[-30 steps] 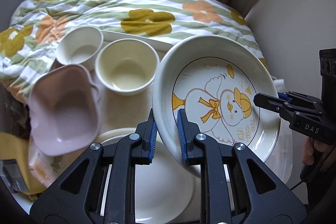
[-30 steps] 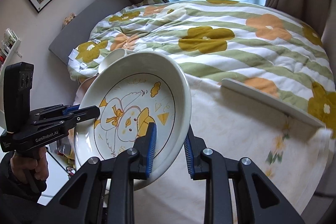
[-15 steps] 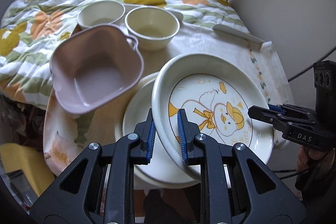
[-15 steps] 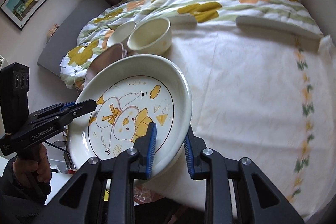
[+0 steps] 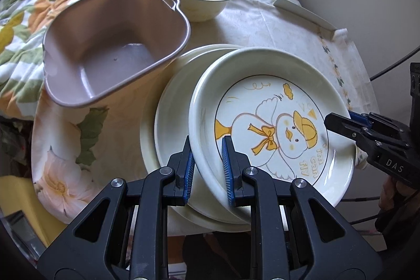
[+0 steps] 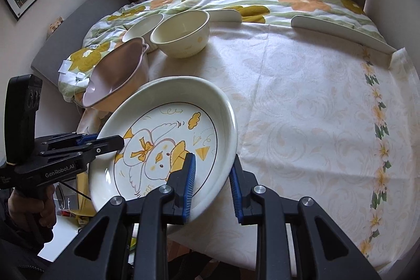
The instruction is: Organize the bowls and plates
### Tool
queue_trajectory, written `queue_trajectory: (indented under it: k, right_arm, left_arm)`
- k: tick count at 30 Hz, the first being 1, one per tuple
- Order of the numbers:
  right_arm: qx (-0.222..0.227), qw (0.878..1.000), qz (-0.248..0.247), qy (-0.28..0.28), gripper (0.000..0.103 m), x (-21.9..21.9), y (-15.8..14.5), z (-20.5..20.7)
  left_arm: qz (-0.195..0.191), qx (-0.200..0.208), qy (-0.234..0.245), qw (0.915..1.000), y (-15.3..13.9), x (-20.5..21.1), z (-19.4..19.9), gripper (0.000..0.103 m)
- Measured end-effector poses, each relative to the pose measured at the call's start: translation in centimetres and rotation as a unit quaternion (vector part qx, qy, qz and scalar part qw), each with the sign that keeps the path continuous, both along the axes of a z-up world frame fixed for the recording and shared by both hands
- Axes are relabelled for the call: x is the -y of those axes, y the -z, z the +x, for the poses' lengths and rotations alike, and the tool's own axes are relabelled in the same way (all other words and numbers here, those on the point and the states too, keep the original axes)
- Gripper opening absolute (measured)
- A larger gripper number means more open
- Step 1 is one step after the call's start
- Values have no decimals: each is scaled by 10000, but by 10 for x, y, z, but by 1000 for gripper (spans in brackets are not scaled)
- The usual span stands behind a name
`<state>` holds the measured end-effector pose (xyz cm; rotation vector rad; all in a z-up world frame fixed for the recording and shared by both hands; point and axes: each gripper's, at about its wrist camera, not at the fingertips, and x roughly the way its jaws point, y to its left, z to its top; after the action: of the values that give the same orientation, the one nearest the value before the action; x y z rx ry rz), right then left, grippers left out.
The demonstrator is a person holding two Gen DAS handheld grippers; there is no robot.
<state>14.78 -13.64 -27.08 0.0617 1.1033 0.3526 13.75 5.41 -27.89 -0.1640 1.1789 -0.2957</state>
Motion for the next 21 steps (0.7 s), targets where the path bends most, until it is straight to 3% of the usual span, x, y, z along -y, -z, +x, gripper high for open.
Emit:
queue_trajectory:
  k: [8, 16, 21]
  right_arm:
    - [-3, 10000, 4, -48, 24, 0, 5, 4]
    - [30, 10000, 31, -85, 24, 3, 5, 7]
    - [36, 9997, 1, -227, 24, -1, 7, 10]
  left_arm:
    - [289, -11, -38, 9996, 4, 7, 7, 17]
    - [857, 57, 86, 9963, 8, 23, 10, 17]
    - [1553, 248, 176, 9874, 4, 35, 8, 17]
